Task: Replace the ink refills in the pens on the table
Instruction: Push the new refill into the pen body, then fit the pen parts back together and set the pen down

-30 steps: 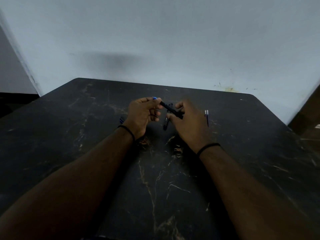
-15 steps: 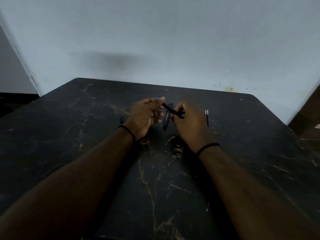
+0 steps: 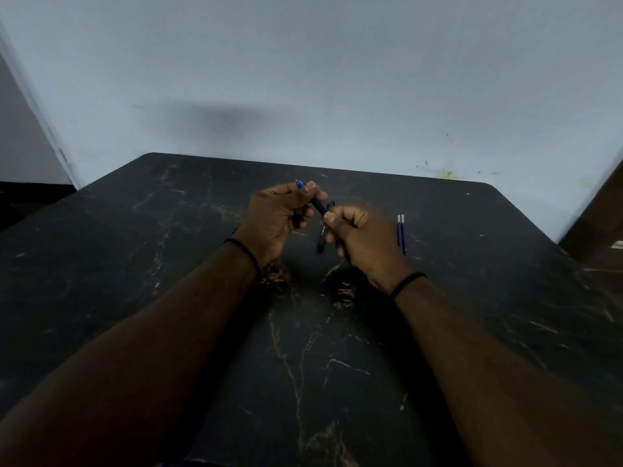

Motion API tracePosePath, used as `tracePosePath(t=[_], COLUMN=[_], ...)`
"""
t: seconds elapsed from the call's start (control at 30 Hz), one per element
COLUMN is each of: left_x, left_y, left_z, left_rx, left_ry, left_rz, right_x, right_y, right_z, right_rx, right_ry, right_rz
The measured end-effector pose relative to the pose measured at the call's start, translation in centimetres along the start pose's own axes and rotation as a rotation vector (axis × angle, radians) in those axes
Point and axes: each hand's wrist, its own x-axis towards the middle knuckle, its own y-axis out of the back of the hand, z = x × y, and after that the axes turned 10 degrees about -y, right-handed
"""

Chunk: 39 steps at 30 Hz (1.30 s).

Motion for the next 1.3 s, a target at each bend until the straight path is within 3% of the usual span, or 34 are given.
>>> tracePosePath(t=[0.07, 0.17, 0.23, 0.33, 0.5, 0.6, 0.7, 0.8, 0.9, 1.0, 1.1, 1.3], left_x=[-0.1, 0.2, 0.6, 1.4, 2.0, 1.9, 1.5, 1.2, 1.1, 0.9, 1.1, 1.2], left_y=[-0.1, 0.1, 1.0, 3.4, 5.8, 5.9, 5.0, 3.3, 1.7, 1.2, 1.6, 2.1], left_z=[0.0, 0.3, 0.9, 0.5, 0.0, 0.2, 0.2, -0.3, -0.9, -1.2, -1.4, -1.3], left_rx=[0.285, 0.888, 1.154, 1.49, 1.607, 1.711, 1.8, 1.576, 0.855, 0.468, 0.278, 0.188], left_ry=[-0.128, -0.461, -0.493, -0.234, 0.324, 0.292, 0.226, 0.096, 0.056, 0.067, 0.089, 0.111], left_rz=[0.053, 0.229, 0.341, 0.327, -0.105, -0.249, -0.289, -0.116, 0.181, 0.31, 0.333, 0.353], right_x=[-0.1, -0.3, -0.2, -0.1, 0.0, 0.0, 0.0, 0.0, 0.0, 0.0, 0.1, -0.2], right_y=[-0.2, -0.5, -0.4, -0.1, -0.2, -0.3, -0.2, -0.2, -0.1, -0.1, 0.0, 0.0], right_z=[0.0, 0.0, 0.0, 0.0, 0.2, 0.1, 0.2, 0.3, 0.5, 0.6, 0.7, 0.5], right_rx=[0.045, -0.16, -0.314, -0.341, -0.377, -0.372, -0.397, -0.414, -0.406, -0.377, -0.351, -0.364], right_ry=[-0.008, 0.019, 0.055, 0.105, 0.123, 0.13, 0.129, 0.149, 0.164, 0.152, 0.152, 0.177], right_rz=[0.017, 0.119, 0.183, 0.226, 0.258, 0.234, 0.211, 0.218, 0.221, 0.239, 0.246, 0.284])
